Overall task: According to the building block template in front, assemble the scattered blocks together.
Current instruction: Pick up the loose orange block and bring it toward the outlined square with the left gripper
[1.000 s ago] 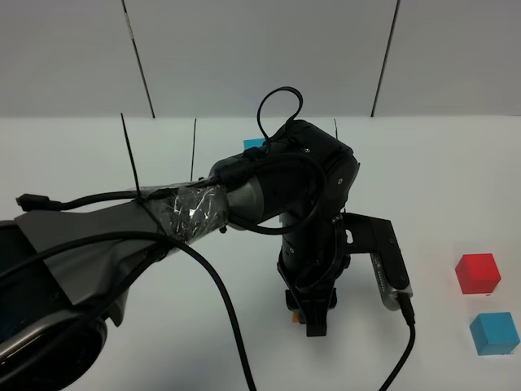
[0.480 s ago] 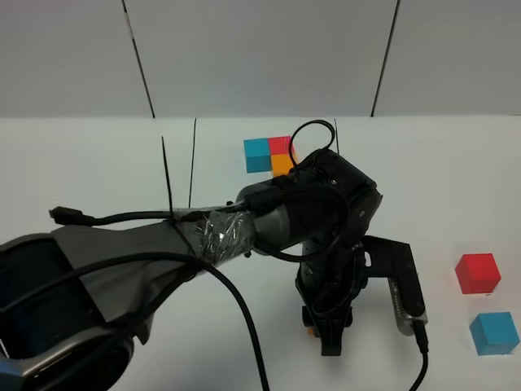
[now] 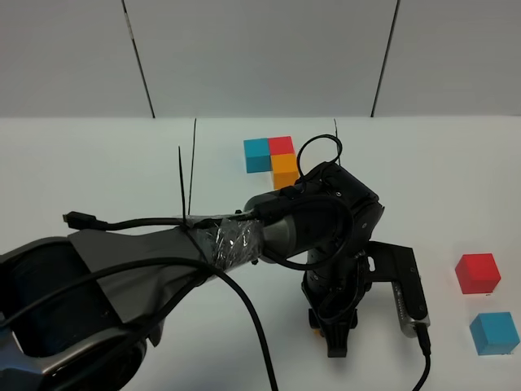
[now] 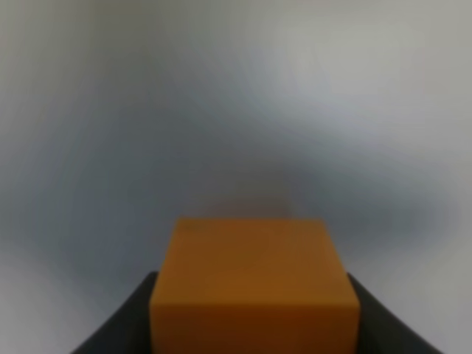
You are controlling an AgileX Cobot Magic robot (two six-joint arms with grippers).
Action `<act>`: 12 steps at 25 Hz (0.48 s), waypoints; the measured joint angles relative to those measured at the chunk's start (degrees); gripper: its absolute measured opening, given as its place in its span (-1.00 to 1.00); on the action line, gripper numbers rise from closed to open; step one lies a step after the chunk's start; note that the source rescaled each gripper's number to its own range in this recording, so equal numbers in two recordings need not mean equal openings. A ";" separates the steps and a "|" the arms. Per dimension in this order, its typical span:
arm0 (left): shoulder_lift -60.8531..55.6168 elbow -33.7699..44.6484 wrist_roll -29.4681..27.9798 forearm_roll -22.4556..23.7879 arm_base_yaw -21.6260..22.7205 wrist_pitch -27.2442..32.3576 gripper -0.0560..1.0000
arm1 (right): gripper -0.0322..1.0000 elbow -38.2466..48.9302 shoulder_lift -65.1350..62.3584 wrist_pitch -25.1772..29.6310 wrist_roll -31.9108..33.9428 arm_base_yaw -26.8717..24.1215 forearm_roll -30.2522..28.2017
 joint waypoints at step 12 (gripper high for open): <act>2.10 0.00 0.00 0.12 0.00 -1.43 -0.89 | -0.60 0.00 0.00 0.00 0.00 0.00 0.00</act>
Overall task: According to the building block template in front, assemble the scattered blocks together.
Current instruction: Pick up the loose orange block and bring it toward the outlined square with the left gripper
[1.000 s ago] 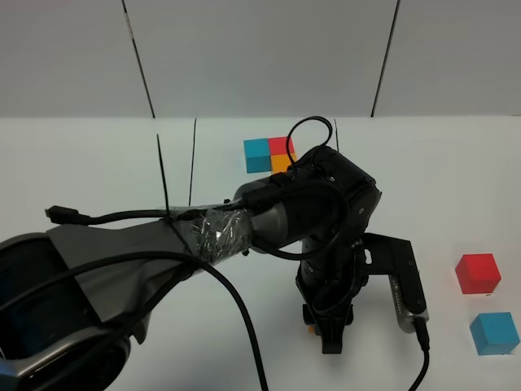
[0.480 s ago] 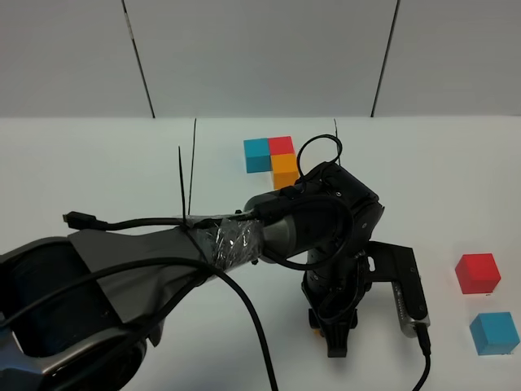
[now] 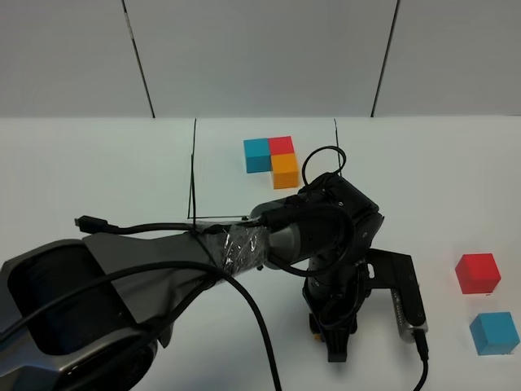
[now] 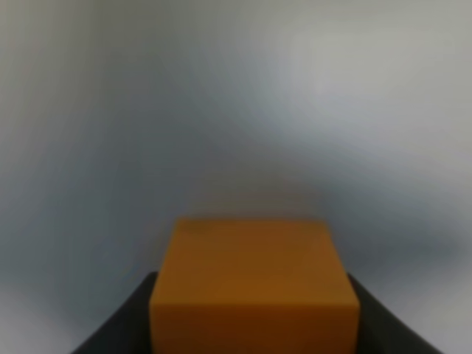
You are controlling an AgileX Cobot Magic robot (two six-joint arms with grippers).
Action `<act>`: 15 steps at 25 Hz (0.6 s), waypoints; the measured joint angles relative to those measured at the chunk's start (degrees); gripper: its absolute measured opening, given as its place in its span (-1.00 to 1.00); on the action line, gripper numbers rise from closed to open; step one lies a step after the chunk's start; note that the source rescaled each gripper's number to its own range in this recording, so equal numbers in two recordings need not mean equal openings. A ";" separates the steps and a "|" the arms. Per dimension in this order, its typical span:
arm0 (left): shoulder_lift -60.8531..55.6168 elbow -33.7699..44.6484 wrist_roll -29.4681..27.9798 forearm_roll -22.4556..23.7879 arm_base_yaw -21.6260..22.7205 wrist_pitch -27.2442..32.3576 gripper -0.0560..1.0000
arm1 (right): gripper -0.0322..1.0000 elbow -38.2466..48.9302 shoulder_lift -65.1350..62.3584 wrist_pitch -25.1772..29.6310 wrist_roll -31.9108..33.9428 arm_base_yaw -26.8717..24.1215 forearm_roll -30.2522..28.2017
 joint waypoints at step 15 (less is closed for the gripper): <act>0.15 0.00 -0.62 0.00 -0.03 0.43 -0.89 | -0.60 0.05 0.00 0.00 0.00 0.00 0.00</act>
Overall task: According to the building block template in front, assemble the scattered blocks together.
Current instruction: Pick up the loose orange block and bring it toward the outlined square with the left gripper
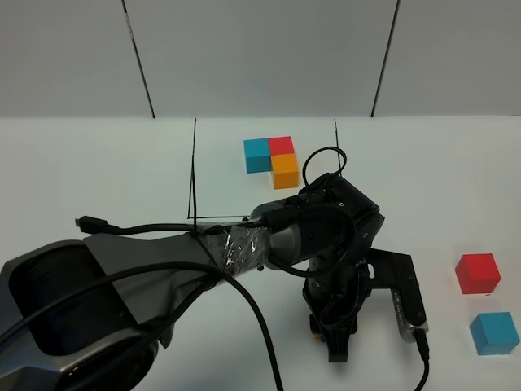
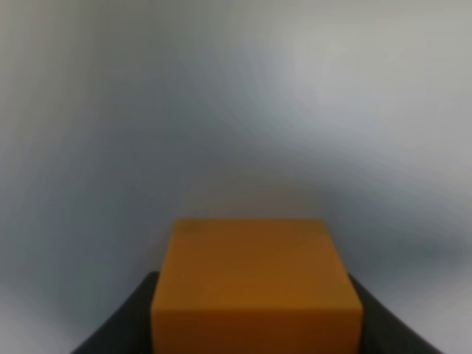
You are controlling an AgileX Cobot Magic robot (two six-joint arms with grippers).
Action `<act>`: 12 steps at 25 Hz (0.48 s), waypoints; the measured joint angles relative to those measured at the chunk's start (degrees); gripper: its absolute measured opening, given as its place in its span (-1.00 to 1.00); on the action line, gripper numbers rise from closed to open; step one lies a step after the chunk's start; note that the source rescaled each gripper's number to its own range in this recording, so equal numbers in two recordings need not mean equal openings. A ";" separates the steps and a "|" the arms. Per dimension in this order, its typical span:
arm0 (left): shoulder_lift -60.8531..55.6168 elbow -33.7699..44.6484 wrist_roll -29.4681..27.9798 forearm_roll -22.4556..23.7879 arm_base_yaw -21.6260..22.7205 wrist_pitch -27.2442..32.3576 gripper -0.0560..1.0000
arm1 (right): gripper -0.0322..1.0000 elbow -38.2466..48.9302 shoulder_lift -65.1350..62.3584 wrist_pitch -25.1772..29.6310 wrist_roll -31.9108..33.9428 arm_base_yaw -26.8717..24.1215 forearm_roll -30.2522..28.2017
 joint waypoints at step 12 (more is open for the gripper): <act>0.60 -0.06 -1.39 0.04 -0.18 2.19 0.80 | -0.60 0.00 0.00 0.00 0.00 0.00 0.00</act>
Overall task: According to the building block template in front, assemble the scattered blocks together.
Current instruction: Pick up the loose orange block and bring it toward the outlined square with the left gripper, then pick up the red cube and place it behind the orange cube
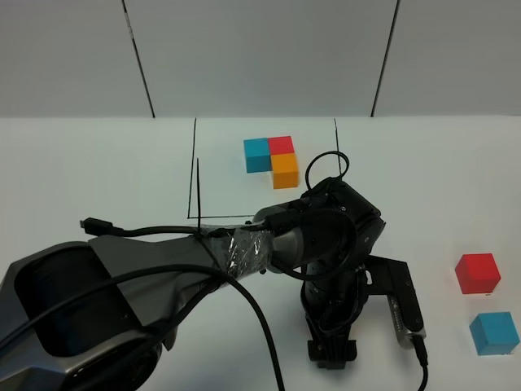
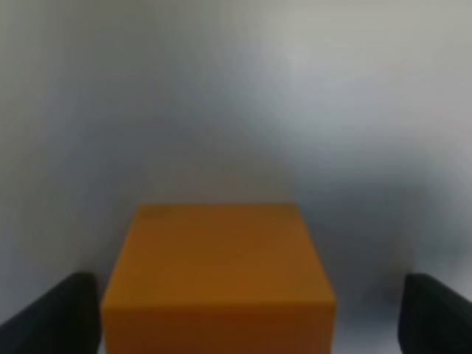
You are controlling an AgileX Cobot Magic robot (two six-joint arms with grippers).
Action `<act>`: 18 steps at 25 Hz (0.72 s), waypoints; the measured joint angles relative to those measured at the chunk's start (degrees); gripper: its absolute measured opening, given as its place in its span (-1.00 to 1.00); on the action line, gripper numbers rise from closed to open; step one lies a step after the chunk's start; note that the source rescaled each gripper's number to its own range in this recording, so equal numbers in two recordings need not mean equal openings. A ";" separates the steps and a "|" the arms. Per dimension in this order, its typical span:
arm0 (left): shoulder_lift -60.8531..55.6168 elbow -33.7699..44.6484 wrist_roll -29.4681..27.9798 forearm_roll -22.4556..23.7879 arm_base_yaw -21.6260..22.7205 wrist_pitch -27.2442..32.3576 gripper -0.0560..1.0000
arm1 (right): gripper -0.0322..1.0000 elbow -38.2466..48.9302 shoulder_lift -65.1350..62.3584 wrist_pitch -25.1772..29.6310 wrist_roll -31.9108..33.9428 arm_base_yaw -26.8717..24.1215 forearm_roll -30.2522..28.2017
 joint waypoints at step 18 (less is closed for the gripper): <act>-22.57 0.05 -8.00 6.01 0.00 4.86 0.87 | -0.60 0.00 0.00 0.00 0.00 0.00 0.00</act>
